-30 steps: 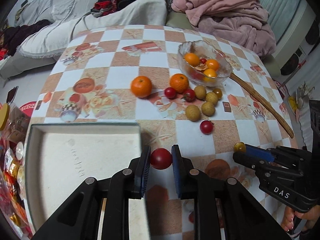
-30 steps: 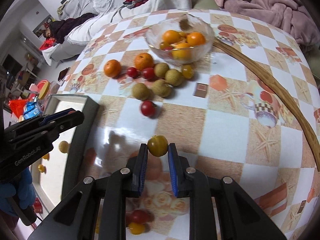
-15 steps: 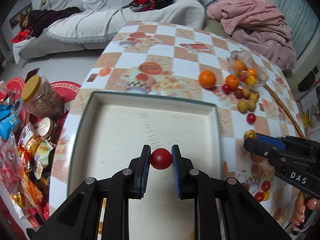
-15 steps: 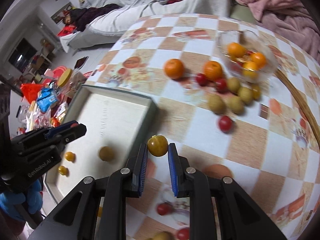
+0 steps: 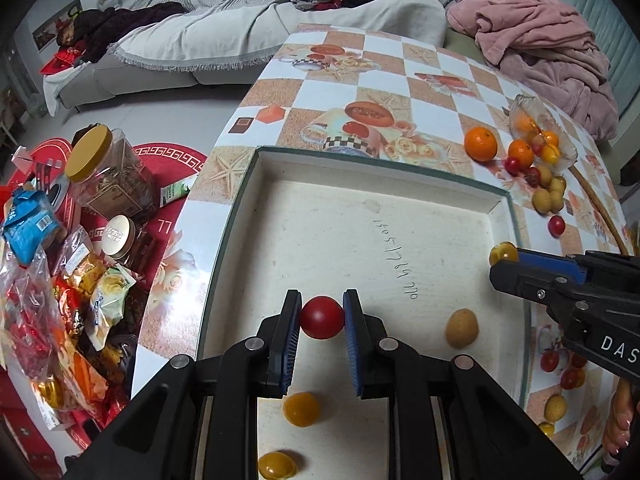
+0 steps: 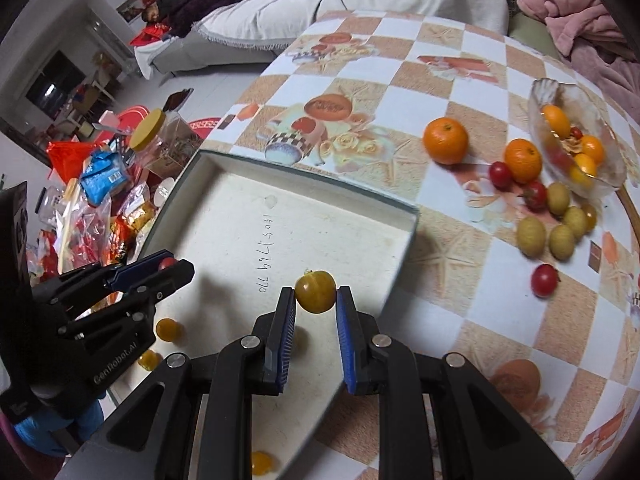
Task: Organize fruits
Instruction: 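Carry both tomatoes over the white tray and open both grippers, then grasp a yellow tomato with the left gripper while the right grasps a red cherry tomato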
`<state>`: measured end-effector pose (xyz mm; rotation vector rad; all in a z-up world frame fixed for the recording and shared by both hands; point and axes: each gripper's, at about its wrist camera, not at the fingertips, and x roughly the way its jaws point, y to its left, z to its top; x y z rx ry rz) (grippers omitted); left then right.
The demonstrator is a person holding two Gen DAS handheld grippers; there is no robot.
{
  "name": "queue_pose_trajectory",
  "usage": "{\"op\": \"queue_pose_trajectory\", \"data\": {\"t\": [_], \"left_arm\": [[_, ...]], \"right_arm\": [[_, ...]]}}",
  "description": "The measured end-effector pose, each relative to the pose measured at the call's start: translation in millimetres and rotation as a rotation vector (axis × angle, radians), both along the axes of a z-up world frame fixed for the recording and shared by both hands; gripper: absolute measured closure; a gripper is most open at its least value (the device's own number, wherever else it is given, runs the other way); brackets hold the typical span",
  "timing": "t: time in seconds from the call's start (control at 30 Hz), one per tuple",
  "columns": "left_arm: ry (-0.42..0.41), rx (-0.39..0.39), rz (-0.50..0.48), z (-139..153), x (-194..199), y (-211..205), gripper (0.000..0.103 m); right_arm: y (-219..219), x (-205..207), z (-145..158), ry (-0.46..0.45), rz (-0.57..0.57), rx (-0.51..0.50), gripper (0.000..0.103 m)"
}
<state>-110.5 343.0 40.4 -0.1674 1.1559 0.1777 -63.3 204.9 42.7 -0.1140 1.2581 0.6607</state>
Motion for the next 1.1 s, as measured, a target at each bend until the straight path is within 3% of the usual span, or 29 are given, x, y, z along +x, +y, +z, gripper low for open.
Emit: {"op": "queue_pose_trajectory", "data": {"t": [0.5, 0.57, 0.67, 0.7, 0.73, 0.77, 0.8, 0.9, 1.1], "left_arm": [[0.068, 0.060, -0.028, -21, 3, -1, 0.080], [0.065, 0.063, -0.032, -21, 2, -1, 0.079], [0.068, 0.068, -0.040, -21, 3, -1, 0.079], [0.069, 0.068, -0.042, -21, 3, -1, 0.078], [0.070, 0.070, -0.042, -21, 3, -1, 0.073], [0.070, 0.079, -0.037, -20, 3, -1, 0.046], [0.058, 0.091, -0.030, -19, 2, -1, 0.028], [0.028, 0.105, -0.030, -13, -1, -1, 0.028], [0.027, 0.107, -0.038, -3, -3, -8, 0.028]], "right_arm": [[24, 4, -29, 0.037, 0.041, -0.082, 0.078], [26, 4, -29, 0.037, 0.052, -0.081, 0.073], [28, 3, -26, 0.038, 0.065, -0.068, 0.053], [28, 3, -24, 0.032, 0.063, -0.069, 0.041], [28, 3, -21, 0.030, 0.063, -0.050, 0.036], [27, 2, -19, 0.028, 0.060, -0.045, 0.034], [27, 2, -16, 0.025, 0.057, -0.038, 0.032], [19, 2, -7, 0.011, 0.038, -0.020, 0.023], [-12, 1, 11, -0.015, -0.017, -0.003, 0.023]]}}
